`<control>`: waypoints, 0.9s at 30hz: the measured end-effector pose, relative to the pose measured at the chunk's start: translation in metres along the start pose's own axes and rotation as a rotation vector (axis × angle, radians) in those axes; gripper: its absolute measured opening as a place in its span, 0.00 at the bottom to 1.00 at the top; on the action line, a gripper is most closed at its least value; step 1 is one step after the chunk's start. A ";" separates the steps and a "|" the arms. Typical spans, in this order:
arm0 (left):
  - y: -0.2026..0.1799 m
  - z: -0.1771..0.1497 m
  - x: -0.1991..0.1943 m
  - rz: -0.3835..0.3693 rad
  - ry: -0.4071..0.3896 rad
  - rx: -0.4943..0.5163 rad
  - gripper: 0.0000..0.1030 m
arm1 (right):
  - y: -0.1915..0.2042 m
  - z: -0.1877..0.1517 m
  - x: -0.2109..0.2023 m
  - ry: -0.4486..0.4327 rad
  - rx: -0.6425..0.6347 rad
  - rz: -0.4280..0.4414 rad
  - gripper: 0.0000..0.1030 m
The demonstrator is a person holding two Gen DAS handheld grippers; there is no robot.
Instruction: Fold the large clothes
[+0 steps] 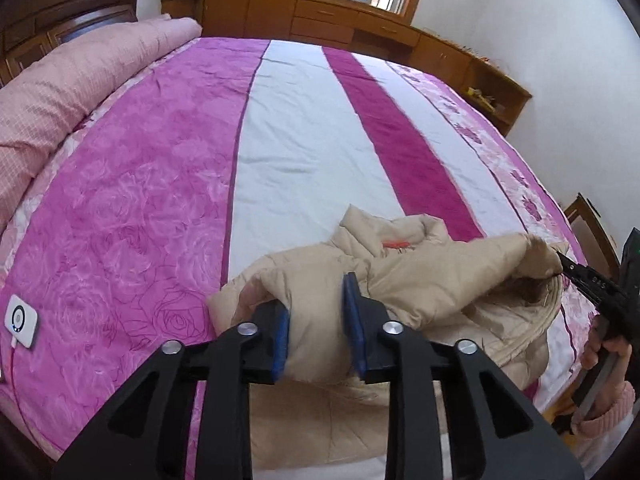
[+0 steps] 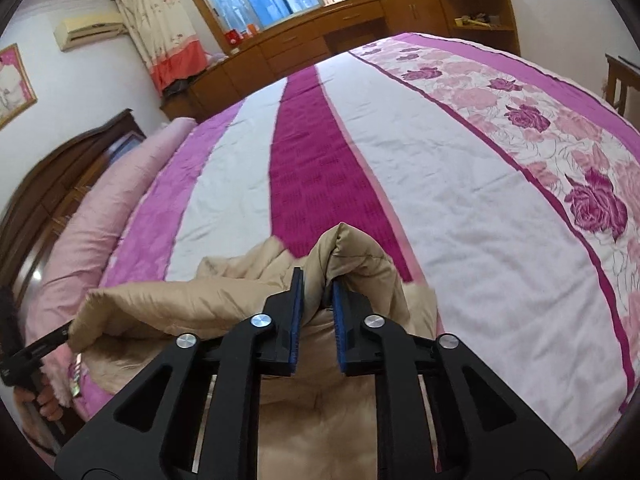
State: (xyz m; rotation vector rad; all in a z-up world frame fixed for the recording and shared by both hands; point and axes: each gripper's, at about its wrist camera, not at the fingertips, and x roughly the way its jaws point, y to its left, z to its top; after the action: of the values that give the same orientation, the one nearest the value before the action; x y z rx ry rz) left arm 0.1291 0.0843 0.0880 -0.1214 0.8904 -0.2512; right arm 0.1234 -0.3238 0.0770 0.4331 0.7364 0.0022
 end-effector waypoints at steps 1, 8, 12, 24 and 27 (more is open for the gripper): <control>0.000 0.001 -0.003 -0.004 -0.001 0.005 0.34 | 0.001 0.002 0.005 -0.001 -0.004 -0.013 0.20; -0.015 -0.007 -0.048 0.048 -0.113 0.150 0.82 | -0.009 0.006 0.012 -0.005 -0.013 -0.053 0.41; -0.011 -0.012 -0.062 0.087 -0.126 0.158 0.82 | -0.018 0.009 -0.008 -0.046 0.018 -0.013 0.57; 0.006 -0.041 -0.026 0.119 -0.046 0.137 0.82 | -0.029 -0.019 -0.028 -0.012 -0.101 -0.064 0.57; 0.007 -0.038 -0.002 0.098 -0.016 0.114 0.82 | -0.024 -0.026 -0.015 0.014 -0.123 -0.059 0.57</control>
State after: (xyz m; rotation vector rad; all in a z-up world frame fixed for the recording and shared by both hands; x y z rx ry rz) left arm 0.0997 0.0919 0.0646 0.0256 0.8616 -0.2085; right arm 0.0917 -0.3383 0.0602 0.2942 0.7578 -0.0049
